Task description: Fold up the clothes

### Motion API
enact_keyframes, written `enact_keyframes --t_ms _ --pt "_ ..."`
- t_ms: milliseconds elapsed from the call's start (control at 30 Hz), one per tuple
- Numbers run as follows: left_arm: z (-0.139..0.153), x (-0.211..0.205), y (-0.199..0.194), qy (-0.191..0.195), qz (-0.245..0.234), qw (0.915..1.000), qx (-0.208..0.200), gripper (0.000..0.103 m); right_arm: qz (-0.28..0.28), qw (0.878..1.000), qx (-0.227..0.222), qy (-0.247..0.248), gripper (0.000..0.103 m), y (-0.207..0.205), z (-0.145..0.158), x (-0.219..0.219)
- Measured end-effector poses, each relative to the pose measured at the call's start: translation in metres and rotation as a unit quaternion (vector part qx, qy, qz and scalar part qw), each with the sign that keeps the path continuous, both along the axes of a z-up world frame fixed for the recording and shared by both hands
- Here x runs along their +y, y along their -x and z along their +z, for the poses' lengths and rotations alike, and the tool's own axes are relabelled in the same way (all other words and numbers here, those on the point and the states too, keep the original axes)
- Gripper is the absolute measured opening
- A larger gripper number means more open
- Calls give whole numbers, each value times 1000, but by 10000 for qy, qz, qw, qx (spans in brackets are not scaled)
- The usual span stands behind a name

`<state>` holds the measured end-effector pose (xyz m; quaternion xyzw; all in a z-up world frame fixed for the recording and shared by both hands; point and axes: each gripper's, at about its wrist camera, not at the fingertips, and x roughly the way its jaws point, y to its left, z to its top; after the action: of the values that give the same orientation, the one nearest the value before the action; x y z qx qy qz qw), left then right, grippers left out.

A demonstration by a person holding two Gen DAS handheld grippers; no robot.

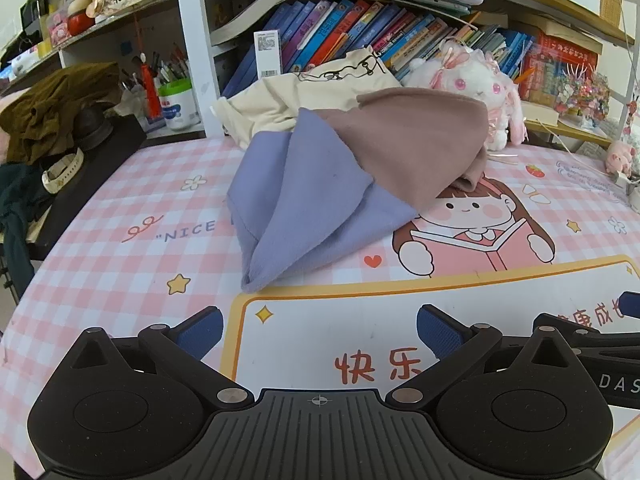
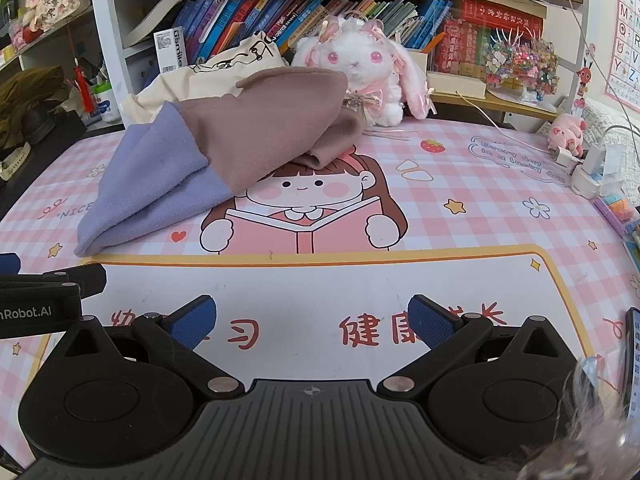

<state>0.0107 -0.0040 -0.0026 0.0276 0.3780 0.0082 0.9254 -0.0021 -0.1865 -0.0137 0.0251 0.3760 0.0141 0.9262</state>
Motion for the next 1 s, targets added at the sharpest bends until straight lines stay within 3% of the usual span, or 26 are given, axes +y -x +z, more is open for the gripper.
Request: enact_keyframes --t_ms 1000 --pt "-5 1 -5 175 -98 9996 222 103 206 9997 -146 28 103 1 3 7"
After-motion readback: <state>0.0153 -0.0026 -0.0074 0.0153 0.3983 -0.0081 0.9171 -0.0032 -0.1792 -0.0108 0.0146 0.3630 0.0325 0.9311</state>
